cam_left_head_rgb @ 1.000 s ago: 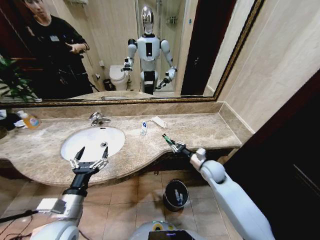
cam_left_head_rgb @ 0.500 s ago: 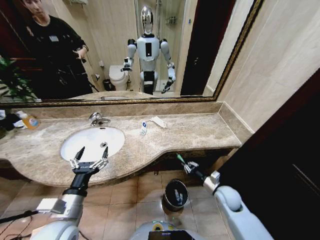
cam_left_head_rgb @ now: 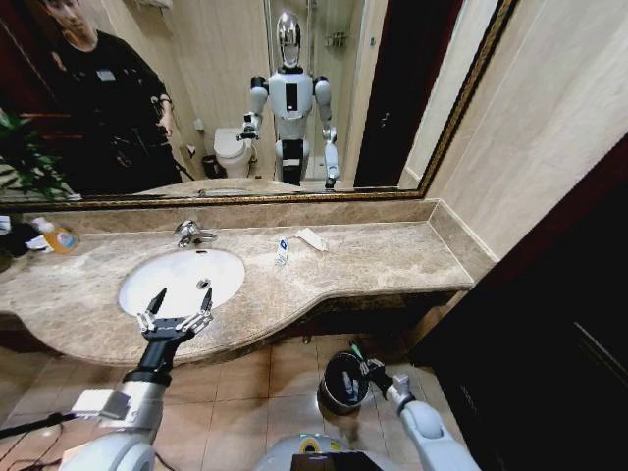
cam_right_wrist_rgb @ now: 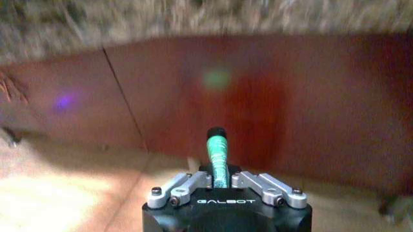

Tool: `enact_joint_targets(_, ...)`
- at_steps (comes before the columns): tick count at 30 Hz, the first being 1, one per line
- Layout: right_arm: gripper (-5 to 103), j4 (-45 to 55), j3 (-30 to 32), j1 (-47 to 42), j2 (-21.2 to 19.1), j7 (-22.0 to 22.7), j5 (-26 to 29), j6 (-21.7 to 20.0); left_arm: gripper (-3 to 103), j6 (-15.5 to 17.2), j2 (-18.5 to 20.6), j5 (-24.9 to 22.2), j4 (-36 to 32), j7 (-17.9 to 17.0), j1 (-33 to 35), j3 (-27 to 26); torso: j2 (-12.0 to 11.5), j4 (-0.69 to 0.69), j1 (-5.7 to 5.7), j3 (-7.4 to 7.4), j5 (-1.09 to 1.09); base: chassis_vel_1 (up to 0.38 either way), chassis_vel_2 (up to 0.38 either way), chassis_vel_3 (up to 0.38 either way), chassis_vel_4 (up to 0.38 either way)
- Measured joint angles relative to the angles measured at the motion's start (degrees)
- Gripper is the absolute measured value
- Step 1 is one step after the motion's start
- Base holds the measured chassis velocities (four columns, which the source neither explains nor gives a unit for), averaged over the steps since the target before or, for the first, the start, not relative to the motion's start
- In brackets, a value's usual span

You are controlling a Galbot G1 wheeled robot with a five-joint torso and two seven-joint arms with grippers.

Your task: Pick up the trash from the sink and place it in the trash bin.

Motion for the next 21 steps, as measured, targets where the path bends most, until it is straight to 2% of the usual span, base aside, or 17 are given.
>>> enact_joint_targets(4,9,-5.6,-0.2,1.6,2.6,1.6,-4.3,2.1,100,0.0,0.0,0.0,0.0,0.0,0.0,0.0,0.0,0.00,0.00,0.00,0.01,0.000,0.000,0.000,0.000)
enact_joint_targets(7,18,-7.4,-0.3,2.2,3.7,3.4,-5.9,2.7,100,0.0,0.0,0.0,0.0,0.0,0.0,0.0,0.0,0.00,0.00,0.00,0.01,0.000,0.000,0.000,0.000)
enact_joint_targets(8,18,-7.9,-0.4,2.3,4.0,4.0,-6.2,2.9,100,0.0,0.0,0.0,0.0,0.0,0.0,0.0,0.0,0.00,0.00,0.00,0.00,0.000,0.000,0.000,0.000)
enact_joint_targets(12,40,-9.3,-0.6,3.1,4.3,5.2,-6.9,3.7,100,0.0,0.0,0.0,0.0,0.0,0.0,0.0,0.0,0.00,0.00,0.00,0.00,0.000,0.000,0.000,0.000)
enact_joint_targets(13,40,-9.3,-0.6,3.1,4.3,5.2,-6.9,3.7,100,0.0,0.0,0.0,0.0,0.0,0.0,0.0,0.0,0.00,0.00,0.00,0.00,0.000,0.000,0.000,0.000)
enact_joint_targets(15,51,-9.4,-0.7,3.2,4.1,5.4,-7.0,3.7,100,0.0,0.0,0.0,0.0,0.0,0.0,0.0,0.0,0.00,0.00,0.00,0.00,0.000,0.000,0.000,0.000)
enact_joint_targets(17,51,-9.3,-0.7,3.2,4.1,5.5,-7.0,3.7,100,0.0,0.0,0.0,0.0,0.0,0.0,0.0,0.0,0.00,0.00,0.00,0.00,0.000,0.000,0.000,0.000)
enact_joint_targets(21,73,-8.5,-0.7,2.9,3.6,5.6,-6.9,3.7,100,0.0,0.0,0.0,0.0,0.0,0.0,0.0,0.0,0.00,0.00,0.00,0.00,0.000,0.000,0.000,0.000)
